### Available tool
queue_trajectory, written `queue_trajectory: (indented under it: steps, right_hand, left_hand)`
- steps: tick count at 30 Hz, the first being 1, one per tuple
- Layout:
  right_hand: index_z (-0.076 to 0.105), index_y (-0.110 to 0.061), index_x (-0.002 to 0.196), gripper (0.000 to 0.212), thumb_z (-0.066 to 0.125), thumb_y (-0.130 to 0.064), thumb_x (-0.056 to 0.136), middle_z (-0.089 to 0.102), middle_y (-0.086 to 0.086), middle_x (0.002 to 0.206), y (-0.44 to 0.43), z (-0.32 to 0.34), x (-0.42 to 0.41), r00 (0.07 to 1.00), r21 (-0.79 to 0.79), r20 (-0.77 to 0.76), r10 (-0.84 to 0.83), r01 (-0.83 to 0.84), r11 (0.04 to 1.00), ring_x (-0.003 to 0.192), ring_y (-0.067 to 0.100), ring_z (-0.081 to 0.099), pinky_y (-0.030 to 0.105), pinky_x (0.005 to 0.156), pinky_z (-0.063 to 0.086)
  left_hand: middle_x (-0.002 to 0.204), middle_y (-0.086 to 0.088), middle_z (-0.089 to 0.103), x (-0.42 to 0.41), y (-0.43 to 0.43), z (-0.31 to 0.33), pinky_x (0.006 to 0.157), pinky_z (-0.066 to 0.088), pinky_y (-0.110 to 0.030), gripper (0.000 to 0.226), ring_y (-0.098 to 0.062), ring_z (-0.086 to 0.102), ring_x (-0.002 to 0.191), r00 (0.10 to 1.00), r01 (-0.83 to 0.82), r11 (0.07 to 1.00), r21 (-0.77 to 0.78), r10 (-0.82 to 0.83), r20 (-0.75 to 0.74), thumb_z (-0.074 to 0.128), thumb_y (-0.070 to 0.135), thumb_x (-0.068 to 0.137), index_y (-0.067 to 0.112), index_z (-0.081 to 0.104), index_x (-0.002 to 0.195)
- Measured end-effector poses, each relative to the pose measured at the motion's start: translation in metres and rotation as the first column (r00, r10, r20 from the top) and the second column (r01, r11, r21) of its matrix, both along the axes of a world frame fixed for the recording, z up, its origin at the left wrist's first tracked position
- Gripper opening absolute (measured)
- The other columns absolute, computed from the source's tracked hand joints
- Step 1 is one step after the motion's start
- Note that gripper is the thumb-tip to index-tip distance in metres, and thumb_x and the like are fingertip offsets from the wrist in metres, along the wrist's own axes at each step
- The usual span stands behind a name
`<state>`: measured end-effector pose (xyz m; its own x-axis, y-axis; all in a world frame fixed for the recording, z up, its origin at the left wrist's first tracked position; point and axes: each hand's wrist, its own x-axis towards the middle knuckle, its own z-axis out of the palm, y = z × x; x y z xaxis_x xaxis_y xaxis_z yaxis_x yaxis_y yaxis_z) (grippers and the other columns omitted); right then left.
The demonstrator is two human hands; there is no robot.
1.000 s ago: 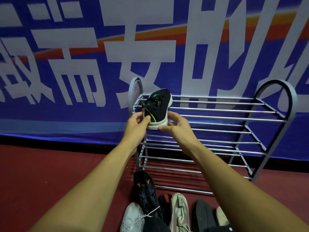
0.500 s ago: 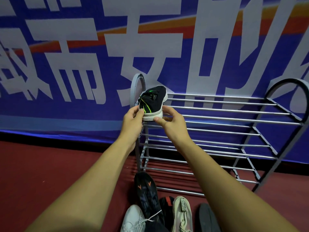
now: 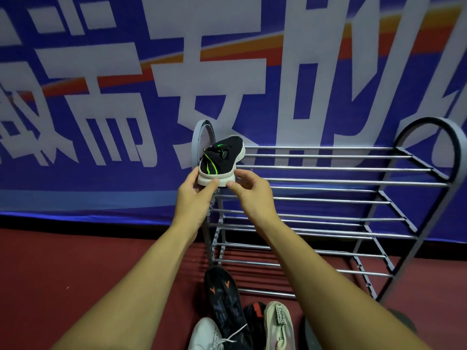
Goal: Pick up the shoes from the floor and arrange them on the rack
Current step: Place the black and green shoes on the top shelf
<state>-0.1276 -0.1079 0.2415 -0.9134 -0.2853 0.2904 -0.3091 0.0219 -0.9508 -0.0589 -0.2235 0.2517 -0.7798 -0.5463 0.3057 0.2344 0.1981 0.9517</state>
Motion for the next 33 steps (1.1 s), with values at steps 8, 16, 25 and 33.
queue_trajectory:
  steps: [8, 16, 25, 33]
  right_hand:
    - [0.048, -0.026, 0.145, 0.058, 0.064, -0.012, 0.092, 0.059, -0.007, 0.136, 0.023, 0.008, 0.002, 0.987, 0.226, 0.037, 0.159, -0.163, 0.960, 0.115, 0.015, 0.062, 0.030, 0.092, 0.052]
    - [0.055, -0.014, 0.139, 0.052, 0.067, -0.016, 0.089, 0.059, 0.002, 0.138, 0.063, -0.008, 0.014, 0.986, 0.475, 0.036, 0.160, -0.158, 0.866, 0.126, 0.015, 0.055, 0.034, 0.105, 0.046]
    - [0.064, -0.008, 0.127, 0.038, 0.060, -0.006, 0.089, 0.070, 0.011, 0.107, 0.124, -0.065, 0.042, 0.962, 0.636, 0.259, 0.084, -0.235, 0.735, 0.075, 0.017, 0.062, 0.026, 0.067, 0.049]
    - [0.062, -0.012, 0.129, 0.040, 0.066, -0.017, 0.090, 0.070, 0.012, 0.101, 0.183, -0.121, 0.075, 0.943, 0.821, 0.329, 0.054, -0.314, 0.477, 0.079, 0.020, 0.062, 0.030, 0.066, 0.055]
  left_hand:
    - [0.107, 0.022, 0.066, 0.001, -0.001, -0.006, 0.078, 0.047, -0.019, 0.030, 0.000, 0.061, 0.102, 0.990, 0.019, 0.998, -0.052, -0.011, 0.137, 0.060, 0.032, 0.097, 0.045, 0.051, 0.123]
    - [0.107, -0.011, 0.070, 0.016, 0.014, -0.027, 0.077, 0.052, -0.035, 0.055, -0.026, 0.070, 0.094, 0.848, 0.222, 0.949, -0.226, -0.074, 0.525, 0.074, 0.027, 0.085, 0.018, 0.047, 0.132]
    - [0.102, 0.000, 0.067, 0.034, 0.061, -0.064, 0.081, 0.049, -0.027, 0.068, -0.018, 0.065, 0.095, 0.578, 0.694, 0.543, -0.473, -0.029, 0.816, 0.078, 0.039, 0.080, 0.018, 0.050, 0.139]
    - [0.129, -0.006, 0.062, 0.056, 0.108, -0.128, 0.088, 0.041, -0.025, 0.070, -0.023, 0.058, 0.113, 0.413, 0.863, 0.322, -0.390, -0.005, 0.911, 0.075, 0.039, 0.083, 0.019, 0.045, 0.143]
